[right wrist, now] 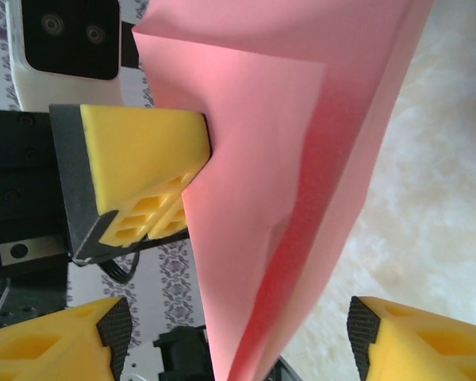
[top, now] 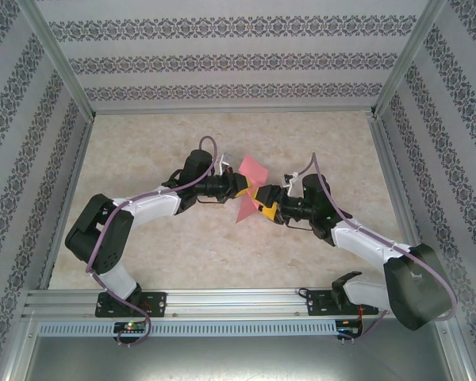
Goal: Fold a paper plane with a square sheet of paper (pick it up from the middle)
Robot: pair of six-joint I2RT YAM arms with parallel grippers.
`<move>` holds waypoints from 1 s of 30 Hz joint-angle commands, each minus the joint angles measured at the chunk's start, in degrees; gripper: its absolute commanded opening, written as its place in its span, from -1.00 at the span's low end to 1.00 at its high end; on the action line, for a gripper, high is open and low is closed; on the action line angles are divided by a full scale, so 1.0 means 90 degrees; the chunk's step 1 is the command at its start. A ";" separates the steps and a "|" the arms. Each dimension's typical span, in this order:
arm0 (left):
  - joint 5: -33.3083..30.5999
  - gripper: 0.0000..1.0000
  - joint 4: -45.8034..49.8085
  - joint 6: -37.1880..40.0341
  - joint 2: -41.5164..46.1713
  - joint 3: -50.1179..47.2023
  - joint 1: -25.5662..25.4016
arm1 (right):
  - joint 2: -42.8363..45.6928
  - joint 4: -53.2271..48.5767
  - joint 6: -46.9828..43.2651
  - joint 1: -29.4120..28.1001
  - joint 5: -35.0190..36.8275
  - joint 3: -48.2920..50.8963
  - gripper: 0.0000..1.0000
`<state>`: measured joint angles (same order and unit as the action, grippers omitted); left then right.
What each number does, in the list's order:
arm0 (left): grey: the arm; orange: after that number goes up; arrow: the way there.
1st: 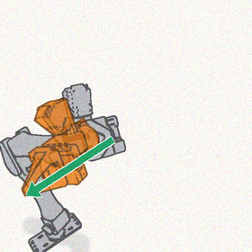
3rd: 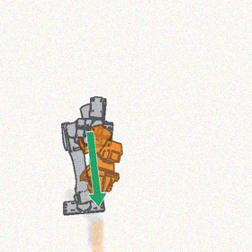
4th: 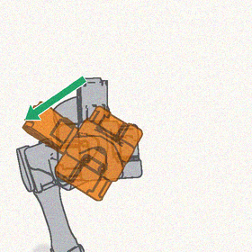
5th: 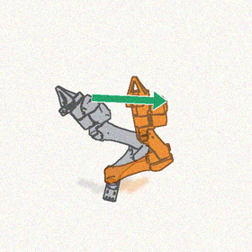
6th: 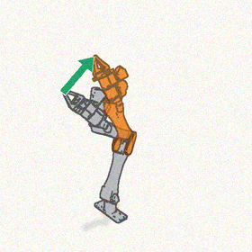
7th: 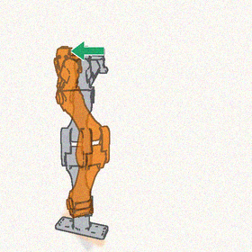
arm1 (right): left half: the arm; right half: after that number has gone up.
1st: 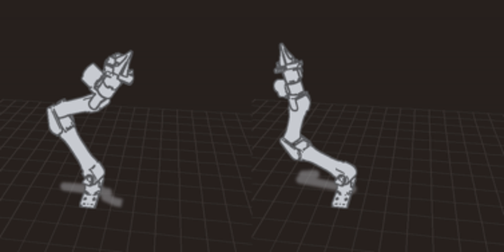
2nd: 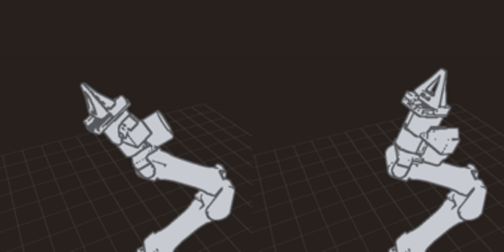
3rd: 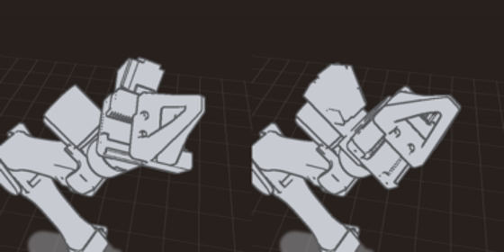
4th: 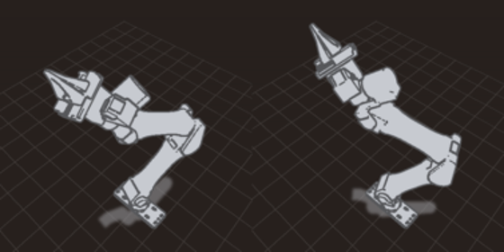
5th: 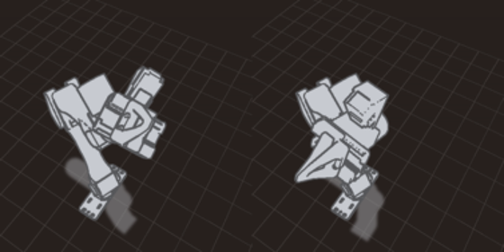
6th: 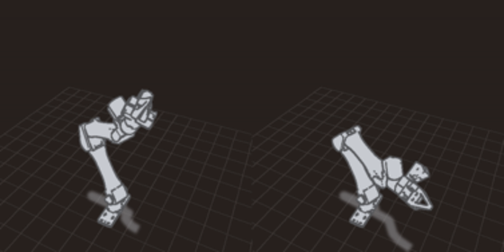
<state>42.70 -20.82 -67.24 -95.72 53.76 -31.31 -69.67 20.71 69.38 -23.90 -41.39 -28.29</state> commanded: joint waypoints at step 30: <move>0.0299 -0.27 -0.0264 0.0065 0.0109 -0.0001 -0.0145 | 0.0278 -0.0146 0.0304 0.0295 -0.0106 -0.0018 -0.84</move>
<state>44.12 -24.32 -68.58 -95.72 52.05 -32.25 -68.51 22.09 74.67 -22.04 -41.60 -27.62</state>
